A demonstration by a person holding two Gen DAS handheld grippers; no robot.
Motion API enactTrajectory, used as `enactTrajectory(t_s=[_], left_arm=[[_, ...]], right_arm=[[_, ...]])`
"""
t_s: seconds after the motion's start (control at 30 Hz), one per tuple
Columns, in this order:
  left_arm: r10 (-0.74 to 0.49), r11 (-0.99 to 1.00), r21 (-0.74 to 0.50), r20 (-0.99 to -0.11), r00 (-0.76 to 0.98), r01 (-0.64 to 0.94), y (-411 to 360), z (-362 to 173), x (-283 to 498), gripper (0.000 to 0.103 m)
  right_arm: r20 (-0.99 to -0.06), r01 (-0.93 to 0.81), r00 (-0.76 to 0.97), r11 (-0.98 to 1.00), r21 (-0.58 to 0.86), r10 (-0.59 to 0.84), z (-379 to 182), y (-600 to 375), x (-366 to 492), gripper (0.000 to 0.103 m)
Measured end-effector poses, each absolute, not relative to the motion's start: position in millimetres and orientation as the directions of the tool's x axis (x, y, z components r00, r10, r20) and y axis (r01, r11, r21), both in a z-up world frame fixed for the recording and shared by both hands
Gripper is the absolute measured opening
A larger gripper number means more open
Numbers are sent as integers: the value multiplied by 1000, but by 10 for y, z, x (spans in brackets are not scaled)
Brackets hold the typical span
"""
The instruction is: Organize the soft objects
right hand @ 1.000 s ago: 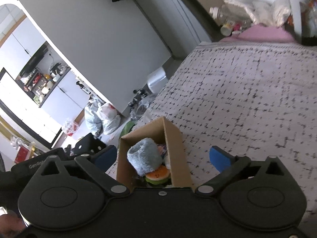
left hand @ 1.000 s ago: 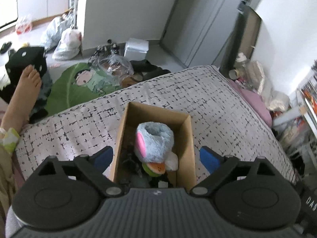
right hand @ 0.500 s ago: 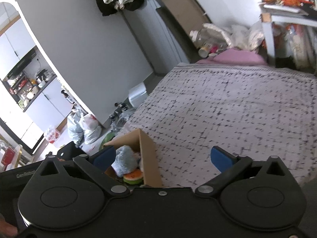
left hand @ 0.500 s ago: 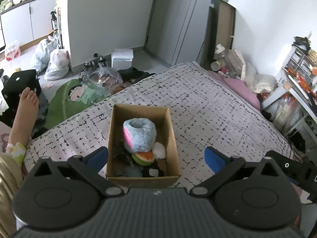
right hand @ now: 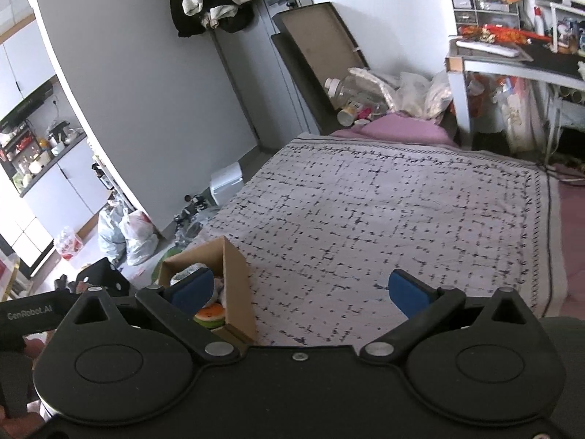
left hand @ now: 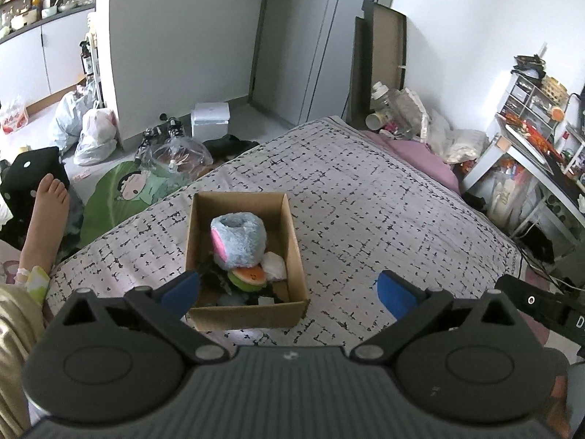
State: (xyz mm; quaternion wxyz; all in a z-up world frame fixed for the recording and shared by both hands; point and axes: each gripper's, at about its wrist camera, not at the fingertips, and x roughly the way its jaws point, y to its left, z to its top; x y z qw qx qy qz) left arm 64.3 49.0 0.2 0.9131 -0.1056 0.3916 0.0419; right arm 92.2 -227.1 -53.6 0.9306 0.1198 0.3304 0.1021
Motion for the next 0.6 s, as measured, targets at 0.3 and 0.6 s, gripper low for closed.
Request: enactTrajectory(t_s=[0.3,0.6], left_arm=[[-12,981,-146,-710,704,-130,378,112,518,102],[-14,987,-122,-704,710,-102,310,168,421,102]], right_arm=[[-584,-128,770,960,251,255,-435,-2353,785,103],[-592,-137,772,970,203,233,-425,-2350,661,103]])
